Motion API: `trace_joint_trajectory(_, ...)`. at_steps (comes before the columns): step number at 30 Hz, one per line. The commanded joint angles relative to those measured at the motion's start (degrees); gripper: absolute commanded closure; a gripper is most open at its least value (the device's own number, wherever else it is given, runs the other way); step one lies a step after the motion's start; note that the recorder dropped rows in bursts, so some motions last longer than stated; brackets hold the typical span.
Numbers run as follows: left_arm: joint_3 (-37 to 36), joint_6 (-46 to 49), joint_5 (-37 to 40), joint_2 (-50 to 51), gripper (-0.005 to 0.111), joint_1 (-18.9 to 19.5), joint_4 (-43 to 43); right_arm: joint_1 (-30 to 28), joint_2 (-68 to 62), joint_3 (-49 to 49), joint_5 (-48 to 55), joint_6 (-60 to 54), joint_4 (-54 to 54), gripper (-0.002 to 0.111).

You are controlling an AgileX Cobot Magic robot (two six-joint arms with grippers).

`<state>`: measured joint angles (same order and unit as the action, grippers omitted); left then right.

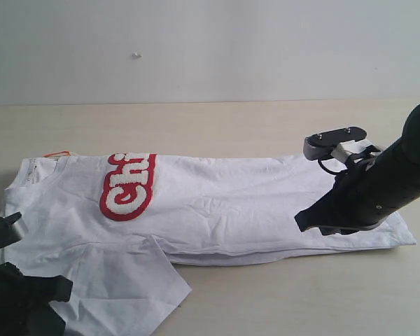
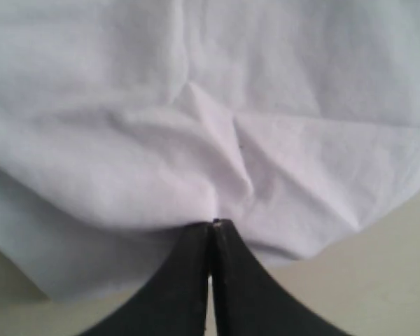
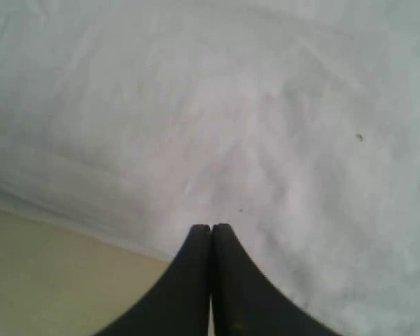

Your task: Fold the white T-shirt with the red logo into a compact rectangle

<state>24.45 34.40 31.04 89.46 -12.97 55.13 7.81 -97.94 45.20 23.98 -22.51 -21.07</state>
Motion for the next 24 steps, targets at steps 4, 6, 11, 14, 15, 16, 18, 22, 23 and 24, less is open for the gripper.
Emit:
trace_joint_trajectory(4,0.0,5.4,0.8,5.2,0.107,-0.2,3.4,-0.1,0.6,-0.3,-0.9,-0.4,-0.2,0.108)
trace_joint_trajectory(6,1.2,7.3,2.8,4.9,0.107,-0.2,4.3,-0.1,0.6,-0.3,-0.9,-0.4,-0.2,0.108)
trace_joint_trajectory(11,3.3,7.4,5.1,3.3,0.107,-0.2,5.6,-0.1,0.6,-0.3,-0.6,-0.4,-0.1,0.108)
trace_joint_trajectory(14,4.9,7.4,7.4,1.6,0.107,-0.2,5.5,-0.1,0.6,-0.3,-0.4,-0.4,-0.1,0.108)
trace_joint_trajectory(15,5.3,7.4,8.1,1.0,0.107,-0.2,5.5,-0.1,0.6,-0.3,-0.4,-0.4,-0.1,0.108)
trace_joint_trajectory(16,5.8,7.4,8.6,0.4,0.107,-0.2,5.5,-0.1,0.6,-0.3,-0.3,-0.4,-0.1,0.108)
trace_joint_trajectory(18,6.8,7.4,9.6,-0.6,0.107,-0.2,5.5,-0.1,0.5,-0.3,-0.2,-0.4,0.0,0.108)
trace_joint_trajectory(22,8.1,7.4,12.0,-2.9,0.107,-0.2,5.5,-0.1,0.5,-0.3,-0.2,-0.4,0.0,0.108)
trace_joint_trajectory(23,8.4,7.4,12.3,-3.1,0.107,-0.2,5.4,-0.1,0.5,-0.3,-0.2,-0.4,0.1,0.108)
trace_joint_trajectory(24,8.9,7.4,12.3,-3.5,0.107,-0.2,5.4,-0.1,0.5,-0.3,-0.2,-0.4,0.1,0.108)
